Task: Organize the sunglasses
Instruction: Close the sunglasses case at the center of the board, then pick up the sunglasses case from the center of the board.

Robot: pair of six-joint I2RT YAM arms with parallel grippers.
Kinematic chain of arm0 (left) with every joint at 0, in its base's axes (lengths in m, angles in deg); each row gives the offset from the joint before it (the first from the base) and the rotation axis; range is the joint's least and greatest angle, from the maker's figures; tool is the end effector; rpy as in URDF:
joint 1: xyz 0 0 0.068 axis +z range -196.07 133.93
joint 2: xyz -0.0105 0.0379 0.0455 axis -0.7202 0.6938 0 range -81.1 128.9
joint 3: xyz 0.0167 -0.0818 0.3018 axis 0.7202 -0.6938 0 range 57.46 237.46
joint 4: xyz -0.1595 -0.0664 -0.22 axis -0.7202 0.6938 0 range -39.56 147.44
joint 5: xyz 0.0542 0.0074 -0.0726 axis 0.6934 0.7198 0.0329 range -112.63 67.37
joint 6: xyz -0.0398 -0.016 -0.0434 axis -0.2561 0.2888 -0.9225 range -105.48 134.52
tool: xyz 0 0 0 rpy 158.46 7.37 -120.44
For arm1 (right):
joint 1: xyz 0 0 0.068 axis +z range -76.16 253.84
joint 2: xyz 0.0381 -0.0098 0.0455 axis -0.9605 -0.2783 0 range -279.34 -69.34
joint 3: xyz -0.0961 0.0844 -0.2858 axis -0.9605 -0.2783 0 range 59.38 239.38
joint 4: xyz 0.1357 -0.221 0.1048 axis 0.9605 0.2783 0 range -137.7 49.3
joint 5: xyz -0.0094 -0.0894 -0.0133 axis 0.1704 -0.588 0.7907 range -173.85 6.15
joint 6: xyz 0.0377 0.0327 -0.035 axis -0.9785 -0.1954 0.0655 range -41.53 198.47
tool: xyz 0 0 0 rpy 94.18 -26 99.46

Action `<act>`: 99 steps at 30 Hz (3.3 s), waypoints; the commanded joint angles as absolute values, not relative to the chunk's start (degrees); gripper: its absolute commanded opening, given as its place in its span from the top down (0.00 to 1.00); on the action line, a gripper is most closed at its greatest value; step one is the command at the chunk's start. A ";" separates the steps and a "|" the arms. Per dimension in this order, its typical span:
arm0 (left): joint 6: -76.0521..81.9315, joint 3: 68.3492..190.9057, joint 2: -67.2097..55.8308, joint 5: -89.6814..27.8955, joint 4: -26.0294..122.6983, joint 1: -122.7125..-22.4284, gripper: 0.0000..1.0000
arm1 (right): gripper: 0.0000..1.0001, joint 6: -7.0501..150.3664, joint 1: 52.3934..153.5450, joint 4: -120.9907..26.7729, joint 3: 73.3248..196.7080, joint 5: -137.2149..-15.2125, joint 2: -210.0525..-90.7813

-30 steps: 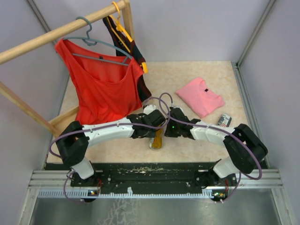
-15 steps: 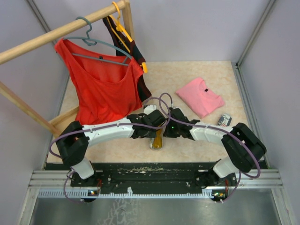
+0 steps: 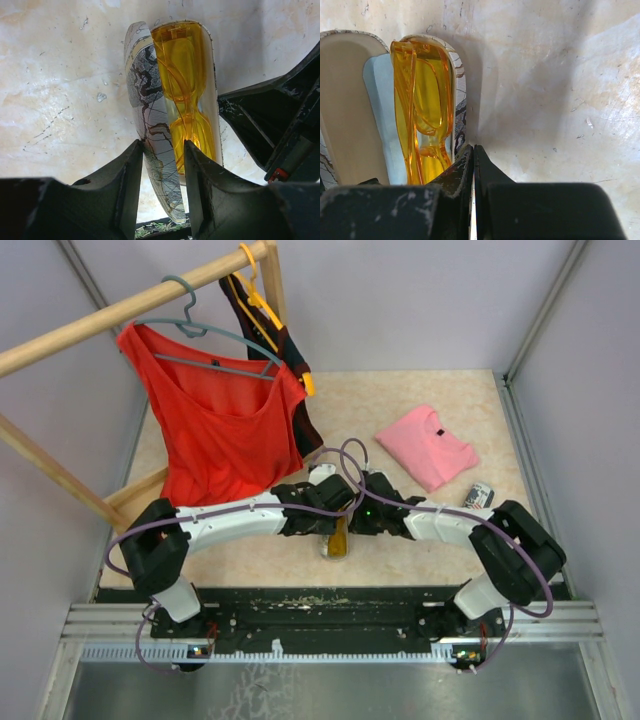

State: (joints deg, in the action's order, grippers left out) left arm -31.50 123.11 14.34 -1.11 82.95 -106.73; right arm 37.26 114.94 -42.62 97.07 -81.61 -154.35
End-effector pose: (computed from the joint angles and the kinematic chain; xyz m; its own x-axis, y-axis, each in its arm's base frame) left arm 0.1921 -0.3076 0.2353 -0.8246 0.1010 -0.5566 0.1929 0.9751 -0.1089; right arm 0.2172 0.1918 0.1694 -0.8938 0.0939 -0.4385 -0.1143 0.8978 0.4253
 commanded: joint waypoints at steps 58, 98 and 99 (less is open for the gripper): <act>-31.43 120.88 14.15 -10.57 68.31 -109.35 0.52 | 1.00 34.09 115.24 -51.42 95.83 -74.52 -155.75; -29.36 86.80 -44.35 25.80 73.80 -108.32 0.00 | 0.24 45.64 113.31 -17.97 91.69 -126.95 -83.99; -29.83 86.35 -44.81 25.76 74.25 -108.27 0.00 | 0.24 41.72 113.35 -14.37 92.14 -130.17 -84.56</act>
